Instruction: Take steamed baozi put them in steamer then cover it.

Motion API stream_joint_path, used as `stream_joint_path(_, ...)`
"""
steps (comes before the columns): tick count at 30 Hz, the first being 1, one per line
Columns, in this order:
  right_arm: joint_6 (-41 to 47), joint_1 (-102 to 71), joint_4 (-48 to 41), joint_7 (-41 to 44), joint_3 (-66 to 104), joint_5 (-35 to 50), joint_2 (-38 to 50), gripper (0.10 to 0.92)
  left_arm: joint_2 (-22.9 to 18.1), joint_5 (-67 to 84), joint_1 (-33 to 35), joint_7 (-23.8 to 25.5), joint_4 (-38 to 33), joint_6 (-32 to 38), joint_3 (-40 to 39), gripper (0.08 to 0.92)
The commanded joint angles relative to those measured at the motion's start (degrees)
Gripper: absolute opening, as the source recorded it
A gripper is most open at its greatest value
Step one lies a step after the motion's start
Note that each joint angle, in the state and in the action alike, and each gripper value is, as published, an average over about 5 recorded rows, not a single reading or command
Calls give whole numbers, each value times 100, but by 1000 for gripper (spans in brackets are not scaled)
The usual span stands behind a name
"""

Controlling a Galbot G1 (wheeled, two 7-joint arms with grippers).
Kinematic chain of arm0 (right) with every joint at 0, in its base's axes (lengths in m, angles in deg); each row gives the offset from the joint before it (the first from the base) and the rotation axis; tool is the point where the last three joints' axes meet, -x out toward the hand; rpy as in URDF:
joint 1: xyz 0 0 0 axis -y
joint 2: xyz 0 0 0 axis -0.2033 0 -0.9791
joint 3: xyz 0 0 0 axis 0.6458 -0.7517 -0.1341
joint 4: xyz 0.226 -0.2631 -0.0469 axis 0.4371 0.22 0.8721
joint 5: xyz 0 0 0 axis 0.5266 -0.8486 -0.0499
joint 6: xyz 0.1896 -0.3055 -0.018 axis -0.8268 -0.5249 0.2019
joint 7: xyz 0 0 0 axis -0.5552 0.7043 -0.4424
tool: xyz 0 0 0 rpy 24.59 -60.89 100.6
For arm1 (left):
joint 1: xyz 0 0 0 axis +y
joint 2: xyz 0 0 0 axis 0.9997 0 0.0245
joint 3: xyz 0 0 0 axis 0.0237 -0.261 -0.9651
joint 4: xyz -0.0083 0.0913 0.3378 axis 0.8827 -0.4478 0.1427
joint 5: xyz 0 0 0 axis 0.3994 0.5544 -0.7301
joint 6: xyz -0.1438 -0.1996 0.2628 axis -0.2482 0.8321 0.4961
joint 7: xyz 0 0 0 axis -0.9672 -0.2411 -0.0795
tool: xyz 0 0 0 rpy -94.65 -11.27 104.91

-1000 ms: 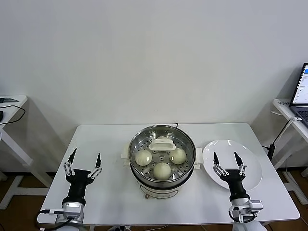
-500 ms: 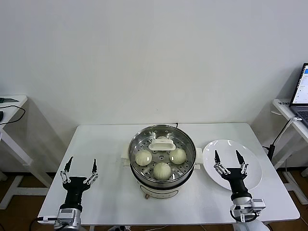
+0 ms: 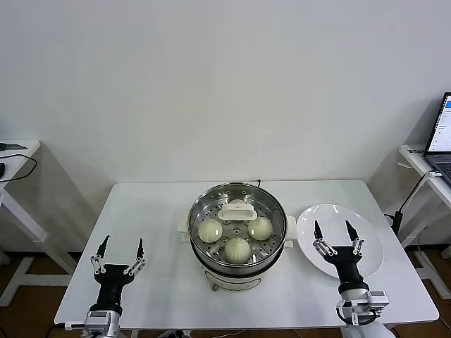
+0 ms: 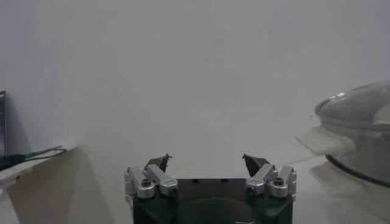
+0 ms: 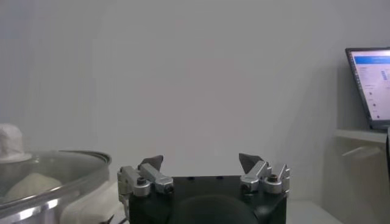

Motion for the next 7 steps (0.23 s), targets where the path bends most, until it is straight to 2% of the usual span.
stream_joint_path(1, 19, -12, 19, -13, 9, -10, 2, 823, -9, 67, 43, 4, -14, 59, 16, 823)
stream_joint_path(7, 21, -36, 39, -29, 29, -1, 8, 823, -24, 70, 56, 2, -35, 72, 14, 823)
